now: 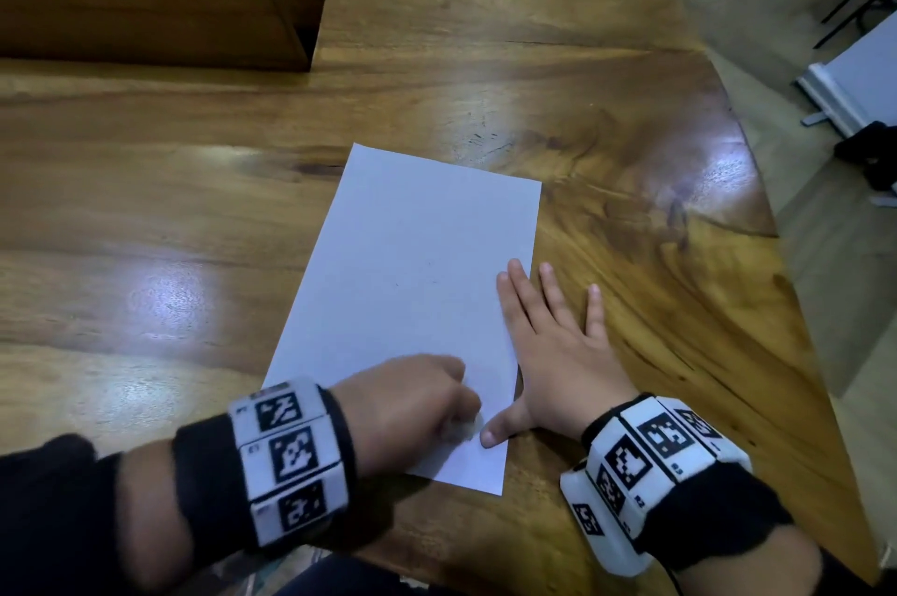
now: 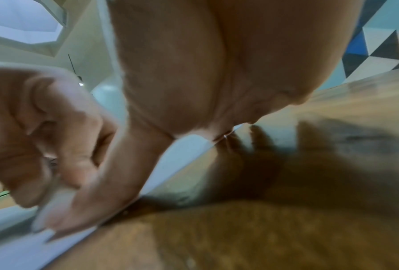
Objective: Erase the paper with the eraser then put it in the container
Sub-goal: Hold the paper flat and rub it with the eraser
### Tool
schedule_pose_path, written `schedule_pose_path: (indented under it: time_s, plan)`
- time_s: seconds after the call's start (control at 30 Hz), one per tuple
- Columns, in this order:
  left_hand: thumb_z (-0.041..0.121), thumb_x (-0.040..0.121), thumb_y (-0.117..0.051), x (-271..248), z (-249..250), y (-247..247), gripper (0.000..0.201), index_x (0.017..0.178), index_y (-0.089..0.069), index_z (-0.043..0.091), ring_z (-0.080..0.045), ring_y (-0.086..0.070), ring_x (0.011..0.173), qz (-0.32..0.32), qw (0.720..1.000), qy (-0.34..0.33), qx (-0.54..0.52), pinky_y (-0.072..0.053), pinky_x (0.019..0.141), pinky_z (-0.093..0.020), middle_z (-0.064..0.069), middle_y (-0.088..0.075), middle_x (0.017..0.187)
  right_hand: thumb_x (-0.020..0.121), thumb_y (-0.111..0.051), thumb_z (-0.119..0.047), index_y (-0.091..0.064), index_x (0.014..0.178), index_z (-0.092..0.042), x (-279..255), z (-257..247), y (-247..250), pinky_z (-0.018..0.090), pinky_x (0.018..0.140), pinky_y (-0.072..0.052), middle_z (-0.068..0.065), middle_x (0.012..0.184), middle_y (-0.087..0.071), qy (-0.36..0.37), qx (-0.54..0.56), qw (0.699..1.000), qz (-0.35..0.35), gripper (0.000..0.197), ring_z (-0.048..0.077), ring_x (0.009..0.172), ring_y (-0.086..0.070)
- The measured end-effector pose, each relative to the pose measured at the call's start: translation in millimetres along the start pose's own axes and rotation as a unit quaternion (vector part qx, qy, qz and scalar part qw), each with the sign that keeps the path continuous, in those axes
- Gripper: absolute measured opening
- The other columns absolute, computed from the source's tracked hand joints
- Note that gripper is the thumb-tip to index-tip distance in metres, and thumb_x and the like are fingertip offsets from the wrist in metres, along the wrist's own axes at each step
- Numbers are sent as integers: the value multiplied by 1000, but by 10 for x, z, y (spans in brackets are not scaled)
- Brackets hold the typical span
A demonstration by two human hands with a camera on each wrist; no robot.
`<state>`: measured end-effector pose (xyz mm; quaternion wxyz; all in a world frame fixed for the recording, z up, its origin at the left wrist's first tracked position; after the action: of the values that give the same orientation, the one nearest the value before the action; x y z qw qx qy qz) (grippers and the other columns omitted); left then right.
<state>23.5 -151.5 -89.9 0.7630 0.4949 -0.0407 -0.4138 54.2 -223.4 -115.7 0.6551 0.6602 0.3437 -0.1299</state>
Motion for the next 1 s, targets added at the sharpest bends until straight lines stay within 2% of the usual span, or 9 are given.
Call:
schedule_pose_path:
  time_s: [0.07,0.2,0.3,0.4,0.57,0.67,0.83,0.93,1.0]
  plan:
    - [27,87,-51,-51,-14,-20,17,88,-63,16,-24,-55,84,-16,1000,7,-12,-33,66,-26,-2,-47,87,48,-69,-79,36,141,-17,1,4,6,57,107,26,-5,144,47,-6,-2,1000,3,153,19,132,45]
    - [27,83,-56,102,-70,118,16,90,-66,15,-20,-51,81,-37,999,16,-11,-37,72,-26,-4,-56,88,47,-71,-78,34,142,-13,0,14,26,56,108,24,-1,146,45,-17,-9,1000,10,156,19,134,42]
    - [23,83,-53,404,-250,542,19,95,-64,13,-22,-47,80,49,997,59,24,-30,69,-25,-8,-57,87,47,-70,-78,35,141,-12,4,0,25,56,107,25,0,145,45,-18,-18,1000,3,156,19,135,41]
    - [16,85,-51,630,-317,747,19,99,-61,10,-29,-54,93,86,991,93,36,-36,74,-30,-11,-55,93,47,-69,-80,39,137,-13,10,5,19,58,107,24,1,147,45,-22,-26,999,-4,156,20,134,42]
    - [13,82,-53,182,-5,116,8,78,-59,10,-30,-53,83,-55,998,10,0,-33,64,-30,-2,-44,76,47,-70,-79,38,138,-13,15,5,12,58,108,24,0,142,47,-19,-13,1000,-6,156,18,133,42]
    - [14,78,-56,63,-26,-11,14,88,-67,15,-25,-57,86,-104,995,-2,-8,-45,73,-31,-4,-58,86,47,-71,-78,35,141,-12,14,-4,13,57,108,25,1,146,45,-18,-12,1000,-4,157,19,134,41]
    - [18,85,-50,457,-233,563,18,94,-63,8,-31,-54,90,61,996,50,46,-38,73,-33,-12,-56,92,47,-71,-77,39,137,-13,5,-14,20,57,108,24,1,147,44,-22,-22,999,-7,156,20,135,41]
    - [20,86,-48,144,-13,149,19,84,-62,8,-27,-50,79,-19,999,-2,27,-30,65,-30,-8,-47,84,47,-72,-76,37,140,-11,4,-12,15,56,106,26,0,144,47,-26,-16,999,-12,157,19,134,42]
    - [24,86,-51,-43,59,-63,19,87,-65,12,-24,-51,77,-71,997,-12,-8,-35,65,-30,-3,-48,83,47,-72,-76,35,141,-11,-4,-17,16,56,106,26,1,145,46,-27,-16,999,-14,157,20,134,42]
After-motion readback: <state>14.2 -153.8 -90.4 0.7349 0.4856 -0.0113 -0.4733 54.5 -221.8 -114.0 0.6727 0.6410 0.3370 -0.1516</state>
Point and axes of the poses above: each hand's wrist, its own x-axis towards the middle knuckle, its own y-axis out of the back of the hand, z = x × y, the point moved 10 cm from there along x, towards the middle knuckle
